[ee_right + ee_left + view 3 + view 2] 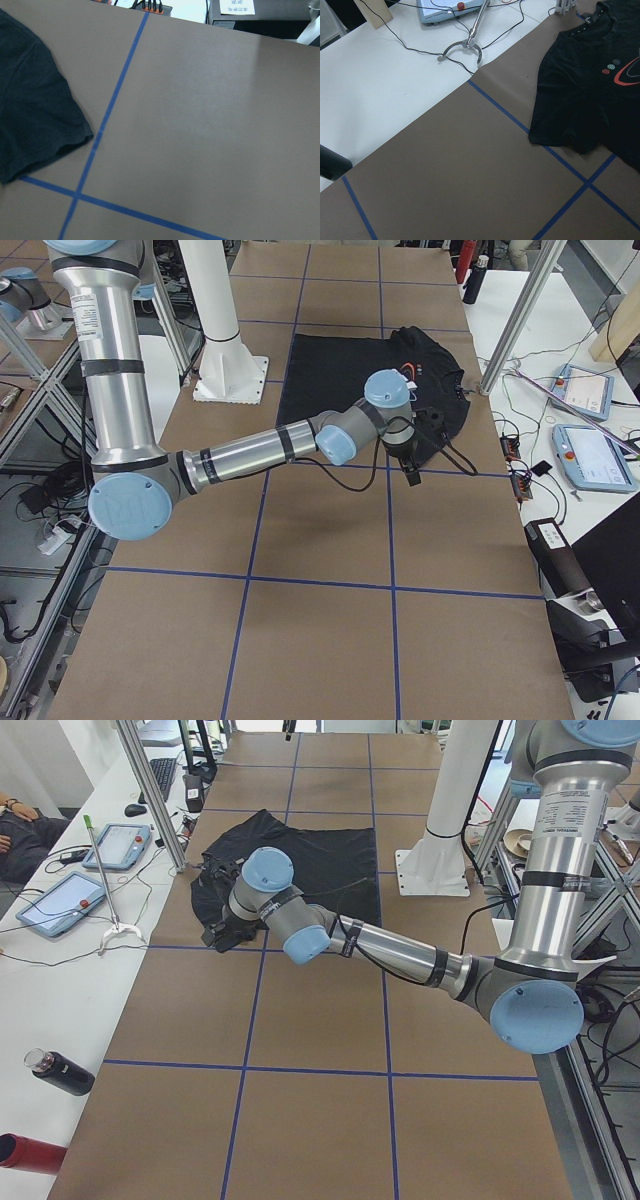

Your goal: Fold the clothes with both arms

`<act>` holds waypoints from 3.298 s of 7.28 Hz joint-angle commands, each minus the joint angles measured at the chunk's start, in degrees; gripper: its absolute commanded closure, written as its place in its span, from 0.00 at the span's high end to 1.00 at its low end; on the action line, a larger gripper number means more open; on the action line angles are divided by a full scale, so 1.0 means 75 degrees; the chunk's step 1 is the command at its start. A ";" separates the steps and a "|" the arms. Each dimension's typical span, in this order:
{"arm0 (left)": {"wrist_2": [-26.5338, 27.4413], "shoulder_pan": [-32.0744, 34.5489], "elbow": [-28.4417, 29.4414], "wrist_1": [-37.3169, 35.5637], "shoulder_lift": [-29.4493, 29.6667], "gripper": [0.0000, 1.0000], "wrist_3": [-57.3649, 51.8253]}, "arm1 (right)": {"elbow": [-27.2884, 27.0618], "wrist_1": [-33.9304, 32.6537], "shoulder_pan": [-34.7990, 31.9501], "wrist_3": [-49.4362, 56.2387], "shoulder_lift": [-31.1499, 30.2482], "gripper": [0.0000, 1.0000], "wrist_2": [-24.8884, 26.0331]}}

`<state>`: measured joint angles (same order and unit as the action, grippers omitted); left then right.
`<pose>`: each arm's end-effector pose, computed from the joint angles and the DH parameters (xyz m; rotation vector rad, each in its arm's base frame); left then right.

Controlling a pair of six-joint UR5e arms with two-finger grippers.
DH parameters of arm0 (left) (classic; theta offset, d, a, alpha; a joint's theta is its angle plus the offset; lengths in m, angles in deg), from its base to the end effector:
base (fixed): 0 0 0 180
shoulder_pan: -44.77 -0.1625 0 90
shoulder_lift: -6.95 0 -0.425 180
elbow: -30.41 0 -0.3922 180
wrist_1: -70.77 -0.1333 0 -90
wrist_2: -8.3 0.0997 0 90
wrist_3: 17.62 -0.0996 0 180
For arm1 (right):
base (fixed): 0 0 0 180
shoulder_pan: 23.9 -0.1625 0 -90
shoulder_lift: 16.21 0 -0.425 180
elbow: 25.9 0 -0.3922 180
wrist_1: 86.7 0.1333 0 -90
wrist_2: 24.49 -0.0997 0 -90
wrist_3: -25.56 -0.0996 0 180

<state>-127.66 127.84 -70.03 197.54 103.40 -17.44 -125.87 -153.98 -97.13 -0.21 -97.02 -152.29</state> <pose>0.0036 -0.5414 0.4316 0.8402 0.7983 0.4793 -0.0939 -0.5619 0.4454 0.4264 -0.8402 -0.0957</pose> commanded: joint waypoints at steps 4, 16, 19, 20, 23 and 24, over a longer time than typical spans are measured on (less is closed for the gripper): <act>0.0011 -0.0177 0.0044 0.0113 0.0007 1.00 0.0092 | 0.3338 0.3612 0.2192 -0.3266 0.1889 0.99 0.2178; 0.0117 -0.0294 0.0138 0.0125 0.0007 1.00 0.0093 | 0.4482 0.4002 0.3073 -0.2751 0.2361 0.00 0.3329; 0.0117 -0.0294 0.0138 0.0113 0.0007 1.00 0.0093 | 0.3852 0.3421 0.3026 -0.2984 0.2466 0.00 0.3294; 0.0117 -0.0294 0.0138 0.0113 0.0007 1.00 0.0104 | 0.3408 0.2464 0.3050 -0.3508 0.2780 0.00 0.3340; 0.0117 -0.0294 0.0126 0.0125 0.0018 1.00 0.0104 | 0.3309 0.0994 0.3984 -0.5172 0.4127 0.00 0.4533; 0.0128 -0.0294 0.0138 0.0160 0.0019 1.00 0.0104 | 0.3460 0.0526 0.4277 -0.5548 0.4548 0.00 0.4872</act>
<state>-126.77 125.63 -69.05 198.54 103.51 -16.66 -100.79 -145.91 -67.76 -37.77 -66.71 -119.00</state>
